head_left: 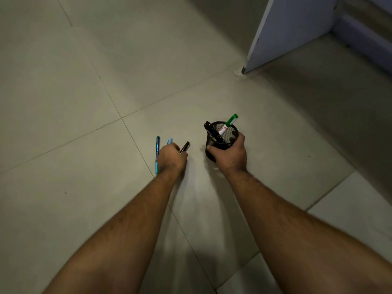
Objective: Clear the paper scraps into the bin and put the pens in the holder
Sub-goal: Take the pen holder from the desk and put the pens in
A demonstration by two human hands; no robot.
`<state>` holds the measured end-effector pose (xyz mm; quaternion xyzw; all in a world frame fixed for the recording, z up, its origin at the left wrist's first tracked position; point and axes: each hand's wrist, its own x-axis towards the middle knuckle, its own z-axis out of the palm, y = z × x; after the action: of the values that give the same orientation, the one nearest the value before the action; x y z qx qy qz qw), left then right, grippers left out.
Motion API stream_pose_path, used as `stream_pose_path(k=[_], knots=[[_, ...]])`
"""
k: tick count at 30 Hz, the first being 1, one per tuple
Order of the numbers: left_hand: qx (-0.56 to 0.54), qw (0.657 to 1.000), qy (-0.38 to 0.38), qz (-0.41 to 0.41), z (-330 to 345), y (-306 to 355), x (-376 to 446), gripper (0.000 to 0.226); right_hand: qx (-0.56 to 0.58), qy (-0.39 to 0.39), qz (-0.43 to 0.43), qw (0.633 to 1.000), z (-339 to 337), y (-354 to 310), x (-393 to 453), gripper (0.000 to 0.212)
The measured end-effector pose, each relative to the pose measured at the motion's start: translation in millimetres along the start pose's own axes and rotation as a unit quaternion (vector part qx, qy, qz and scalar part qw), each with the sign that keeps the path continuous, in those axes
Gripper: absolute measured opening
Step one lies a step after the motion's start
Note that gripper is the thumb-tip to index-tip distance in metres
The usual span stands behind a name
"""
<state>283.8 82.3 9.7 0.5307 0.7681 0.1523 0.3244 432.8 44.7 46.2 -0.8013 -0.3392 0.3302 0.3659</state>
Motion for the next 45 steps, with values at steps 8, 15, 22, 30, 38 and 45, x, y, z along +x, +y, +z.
stream_pose_path(k=[8, 15, 22, 30, 38, 45], knots=[[0.050, 0.998, 0.007, 0.024, 1, -2, -2, 0.018, -0.017, -0.022, -0.010, 1.000, 6, 7, -3, 0.081], [-0.379, 0.922, 0.043, -0.057, -37, 38, 8, 0.007, -0.060, 0.019, -0.004, 0.998, 15, 6, 7, 0.083], [-0.522, 0.852, -0.043, -0.025, -41, 75, -5, 0.010, -0.055, 0.027, -0.004, 0.998, 24, 2, 7, 0.083], [-0.327, 0.941, -0.048, 0.075, -11, 57, -17, 0.017, -0.026, 0.028, 0.003, 0.999, 26, 1, 10, 0.083], [0.064, 0.995, 0.020, 0.070, -13, -24, 14, 0.026, 0.010, -0.026, -0.026, 0.999, 28, -4, -2, 0.083], [0.184, 0.982, 0.016, 0.044, -4, -27, 21, 0.023, 0.012, -0.052, -0.023, 0.998, 31, -1, -9, 0.083]])
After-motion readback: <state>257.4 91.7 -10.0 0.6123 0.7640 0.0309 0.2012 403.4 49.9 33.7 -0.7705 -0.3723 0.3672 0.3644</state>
